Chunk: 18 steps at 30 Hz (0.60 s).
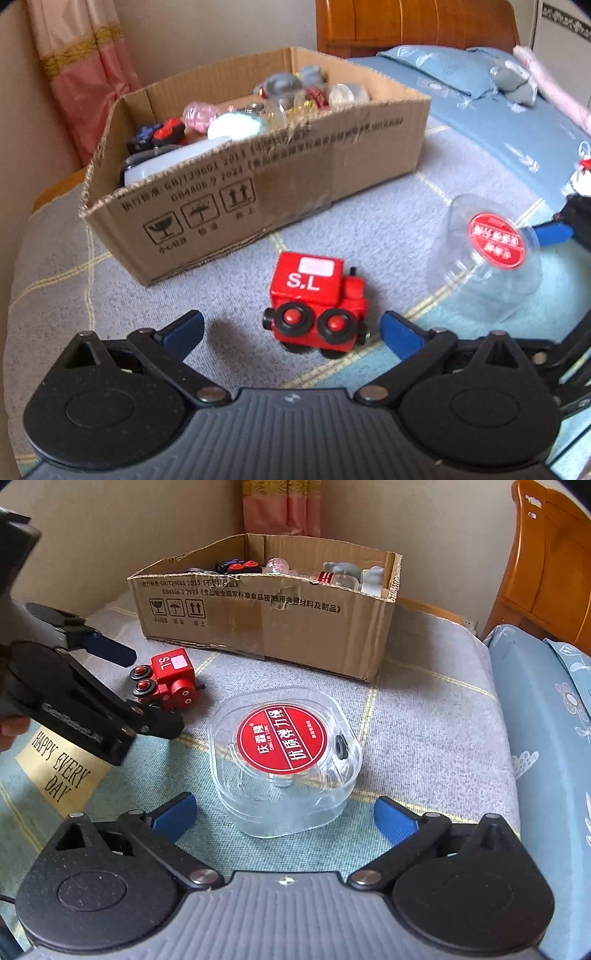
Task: Organize rigid objects
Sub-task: 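Close the left tool on the red S.L toy train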
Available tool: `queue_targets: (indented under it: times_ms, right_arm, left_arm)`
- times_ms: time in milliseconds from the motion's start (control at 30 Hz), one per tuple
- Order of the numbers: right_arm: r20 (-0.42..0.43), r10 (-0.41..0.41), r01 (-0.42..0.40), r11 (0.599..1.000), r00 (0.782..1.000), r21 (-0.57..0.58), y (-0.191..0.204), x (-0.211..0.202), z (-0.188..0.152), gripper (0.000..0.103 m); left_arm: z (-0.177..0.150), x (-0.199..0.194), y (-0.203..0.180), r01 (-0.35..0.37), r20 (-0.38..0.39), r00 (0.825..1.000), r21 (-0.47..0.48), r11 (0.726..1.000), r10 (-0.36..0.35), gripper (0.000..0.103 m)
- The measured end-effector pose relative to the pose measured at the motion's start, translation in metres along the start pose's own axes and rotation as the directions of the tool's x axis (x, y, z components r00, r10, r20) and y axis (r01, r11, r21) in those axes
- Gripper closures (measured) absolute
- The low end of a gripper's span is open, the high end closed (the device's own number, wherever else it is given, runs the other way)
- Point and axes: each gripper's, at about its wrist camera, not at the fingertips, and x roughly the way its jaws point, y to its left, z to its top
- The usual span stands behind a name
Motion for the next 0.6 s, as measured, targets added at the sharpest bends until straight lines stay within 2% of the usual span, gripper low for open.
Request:
queue_targets:
  times_ms: [133, 300, 500, 600]
  right_arm:
    - [0.012, 0.002, -0.002, 1.000, 1.000, -0.004, 0.000, 0.000, -0.001, 0.000]
    - [0.035, 0.000, 0.000, 1.000, 0.999, -0.001, 0.000, 0.000, -0.002, 0.000]
    - [0.040, -0.001, 0.001, 1.000, 0.999, 0.000, 0.001, 0.000, -0.003, 0.000]
    - [0.045, -0.001, 0.001, 1.000, 0.999, 0.000, 0.001, 0.000, -0.003, 0.000]
  left_arm:
    - [0.002, 0.005, 0.014, 0.047, -0.008, 0.999, -0.033, 0.998, -0.047, 0.000]
    - [0.001, 0.006, 0.016, 0.067, 0.002, 0.998, 0.006, 0.998, -0.067, 0.000]
    - [0.008, 0.012, 0.020, 0.066, -0.009, 0.998, 0.021, 0.998, -0.066, 0.000]
    - [0.008, 0.009, 0.013, 0.034, 0.004, 0.999, 0.061, 0.998, -0.034, 0.001]
